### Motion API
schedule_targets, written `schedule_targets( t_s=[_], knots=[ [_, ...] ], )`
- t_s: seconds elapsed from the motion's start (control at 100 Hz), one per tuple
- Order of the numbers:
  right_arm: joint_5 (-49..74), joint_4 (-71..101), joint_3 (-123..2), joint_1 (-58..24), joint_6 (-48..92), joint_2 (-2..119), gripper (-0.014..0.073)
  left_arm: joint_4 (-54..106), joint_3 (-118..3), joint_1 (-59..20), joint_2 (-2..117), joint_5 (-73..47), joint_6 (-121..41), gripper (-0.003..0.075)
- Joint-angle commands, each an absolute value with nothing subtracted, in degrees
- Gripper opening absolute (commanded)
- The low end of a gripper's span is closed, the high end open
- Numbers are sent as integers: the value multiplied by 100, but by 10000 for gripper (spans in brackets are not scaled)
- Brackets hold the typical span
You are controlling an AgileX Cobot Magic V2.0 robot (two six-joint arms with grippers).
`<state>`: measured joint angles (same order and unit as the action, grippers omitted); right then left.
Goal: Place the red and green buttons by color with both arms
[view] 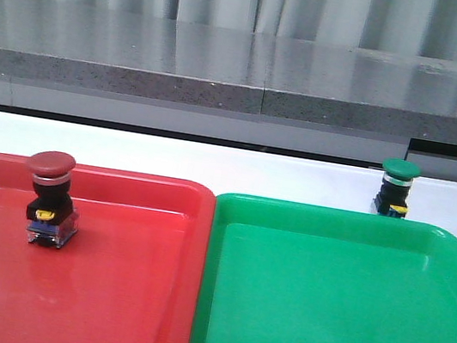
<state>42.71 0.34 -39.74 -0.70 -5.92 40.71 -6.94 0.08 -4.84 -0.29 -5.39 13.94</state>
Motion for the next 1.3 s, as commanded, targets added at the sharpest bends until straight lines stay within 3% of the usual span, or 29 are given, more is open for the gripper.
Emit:
schedule_targets(
  t_s=[0.0, 0.5, 0.92, 1.29],
  knots=[
    [3780, 210, -4162, -72, -574, 4136, 562, -671, 241, -466, -204, -69, 1412, -19],
    [3662, 492, -5731, -76, -569, 6565, 562, -671, 241, -466, -204, -69, 1412, -19],
    [3682, 497, -7368, -647, -506, 8620, 562, -671, 241, -466, -204, -69, 1412, -19],
    [3687, 410, -8037, -761, -407, 9926, 562, -671, 241, -466, -204, -69, 1412, -20]
  ],
)
